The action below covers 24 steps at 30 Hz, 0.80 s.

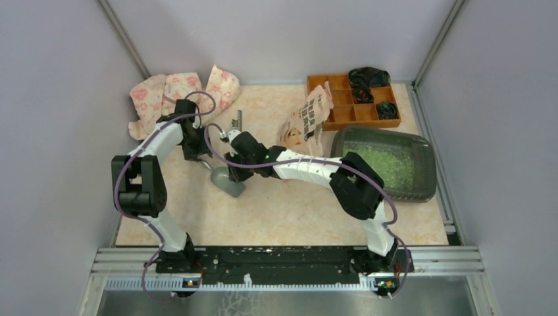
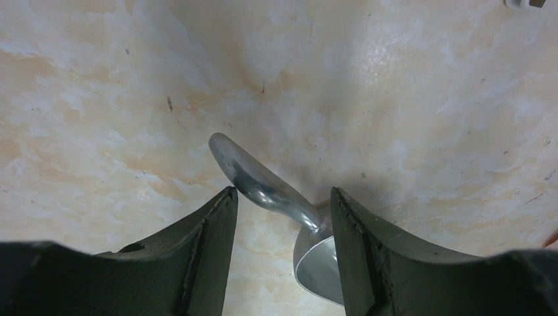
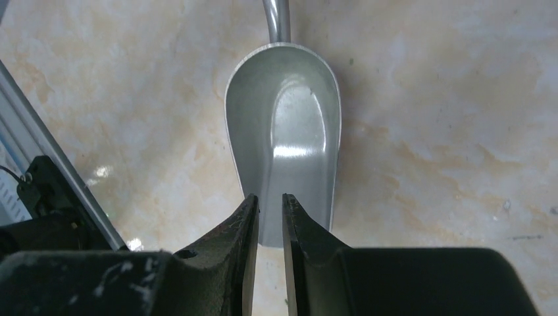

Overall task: Fill the litter box with clean litter
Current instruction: Adjust the spatula at the center of the board.

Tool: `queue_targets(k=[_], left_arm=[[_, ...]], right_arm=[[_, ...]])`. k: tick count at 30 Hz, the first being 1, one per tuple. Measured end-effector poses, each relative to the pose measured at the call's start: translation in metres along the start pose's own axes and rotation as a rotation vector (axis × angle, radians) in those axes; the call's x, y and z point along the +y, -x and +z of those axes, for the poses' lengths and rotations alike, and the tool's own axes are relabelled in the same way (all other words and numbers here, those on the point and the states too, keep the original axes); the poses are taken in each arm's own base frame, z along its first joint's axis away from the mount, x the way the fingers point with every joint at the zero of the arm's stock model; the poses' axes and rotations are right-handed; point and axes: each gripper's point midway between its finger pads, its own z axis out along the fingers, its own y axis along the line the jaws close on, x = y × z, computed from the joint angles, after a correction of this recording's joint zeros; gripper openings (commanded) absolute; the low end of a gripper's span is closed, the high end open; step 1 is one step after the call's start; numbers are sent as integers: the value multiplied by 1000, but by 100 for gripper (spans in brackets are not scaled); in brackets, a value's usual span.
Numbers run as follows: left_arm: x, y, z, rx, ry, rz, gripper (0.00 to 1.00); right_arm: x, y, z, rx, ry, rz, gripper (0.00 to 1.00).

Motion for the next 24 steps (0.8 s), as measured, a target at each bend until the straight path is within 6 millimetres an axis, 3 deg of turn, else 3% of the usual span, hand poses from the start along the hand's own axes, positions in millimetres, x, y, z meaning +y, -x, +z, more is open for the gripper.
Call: queue_targets(k=[6,13,19,24], left_arm=[[0,0,0,0,1,0,61],[3,3,-4,-11,-2,-11,65],[4,17,-27,-85,-29,-30,69],[14,34,-52,-164,-45,-67,70]], right_arm=[[3,22,19,-25,16,13,19],[-7,4,34,39,18,63,19],[-11,-2,37,55,11,69,19],[-25,-4,44,86,-19,79,19]])
